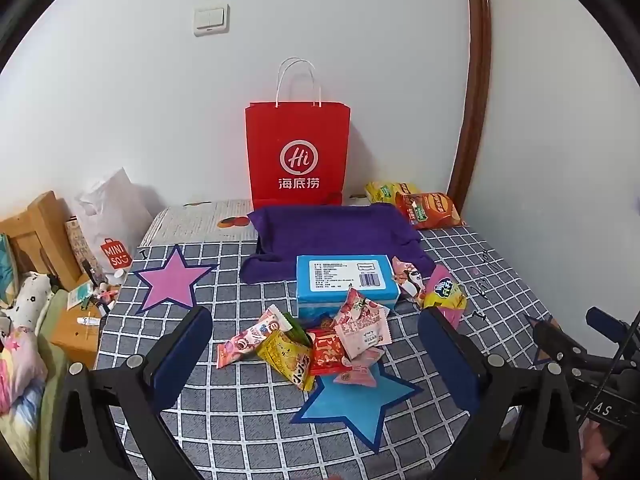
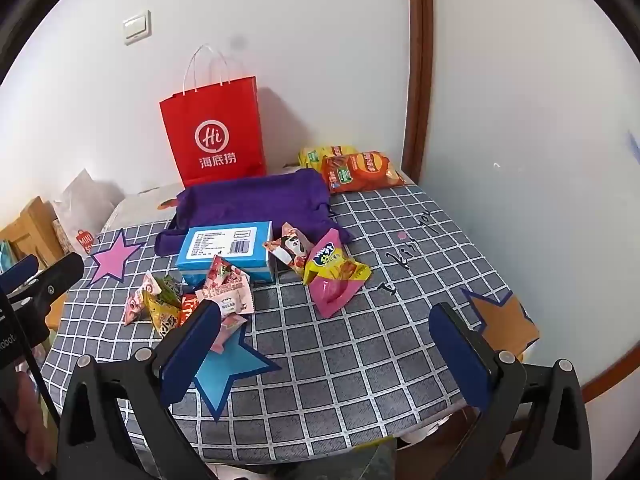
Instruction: Organize snacks
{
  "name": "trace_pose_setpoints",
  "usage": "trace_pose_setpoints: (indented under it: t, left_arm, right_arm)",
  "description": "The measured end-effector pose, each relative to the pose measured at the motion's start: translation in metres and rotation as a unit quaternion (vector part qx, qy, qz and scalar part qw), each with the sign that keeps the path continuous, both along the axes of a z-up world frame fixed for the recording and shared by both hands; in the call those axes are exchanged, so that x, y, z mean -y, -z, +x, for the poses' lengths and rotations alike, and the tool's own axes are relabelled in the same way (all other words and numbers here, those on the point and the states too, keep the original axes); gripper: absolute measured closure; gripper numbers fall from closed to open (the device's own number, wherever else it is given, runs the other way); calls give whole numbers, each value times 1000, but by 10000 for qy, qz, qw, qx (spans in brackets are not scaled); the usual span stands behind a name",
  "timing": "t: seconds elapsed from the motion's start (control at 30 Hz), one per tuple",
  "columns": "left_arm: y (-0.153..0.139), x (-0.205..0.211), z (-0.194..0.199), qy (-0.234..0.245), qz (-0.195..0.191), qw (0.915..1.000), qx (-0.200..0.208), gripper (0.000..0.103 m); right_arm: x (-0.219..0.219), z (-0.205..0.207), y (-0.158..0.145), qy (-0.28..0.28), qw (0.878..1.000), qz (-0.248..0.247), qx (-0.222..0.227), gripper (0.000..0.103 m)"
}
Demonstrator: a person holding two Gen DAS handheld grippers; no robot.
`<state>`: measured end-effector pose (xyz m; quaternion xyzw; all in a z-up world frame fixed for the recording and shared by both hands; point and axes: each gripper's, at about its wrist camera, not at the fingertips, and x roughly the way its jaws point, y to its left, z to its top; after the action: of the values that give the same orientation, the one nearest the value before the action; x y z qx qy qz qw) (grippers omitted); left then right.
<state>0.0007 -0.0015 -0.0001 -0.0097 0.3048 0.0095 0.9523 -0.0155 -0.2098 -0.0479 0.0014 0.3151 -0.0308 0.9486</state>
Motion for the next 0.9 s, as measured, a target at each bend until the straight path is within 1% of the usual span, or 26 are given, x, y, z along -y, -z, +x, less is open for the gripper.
trace_pose_setpoints:
  t: [0.23, 0.27, 0.33, 0.4, 0.53, 0.9]
  left_arm:
    - [-2, 8, -5, 49, -68, 10000, 32, 0]
    - [-7, 2, -3, 59, -125, 9999, 4, 0]
    - [-6, -2, -5, 44, -159, 9999, 20, 0]
    - [-6, -2, -6, 40, -155, 9999, 28, 0]
    - [-9, -2, -5, 45, -142, 9999, 34, 0]
    - [-7, -1, -6, 56, -159, 9998, 43, 0]
  right_arm:
    - [-3, -1, -2, -48, 10000, 12, -38, 1]
    - [1, -2, -6, -57, 10000, 13, -34, 1]
    - [-1, -3, -8, -59, 10000, 4, -7, 1]
    - [1, -6, -6, -24, 10000, 21, 68, 1]
    - [1, -8, -12, -32, 9999, 60, 76, 1]
    - [3, -11, -11, -49, 9999, 71, 115, 1]
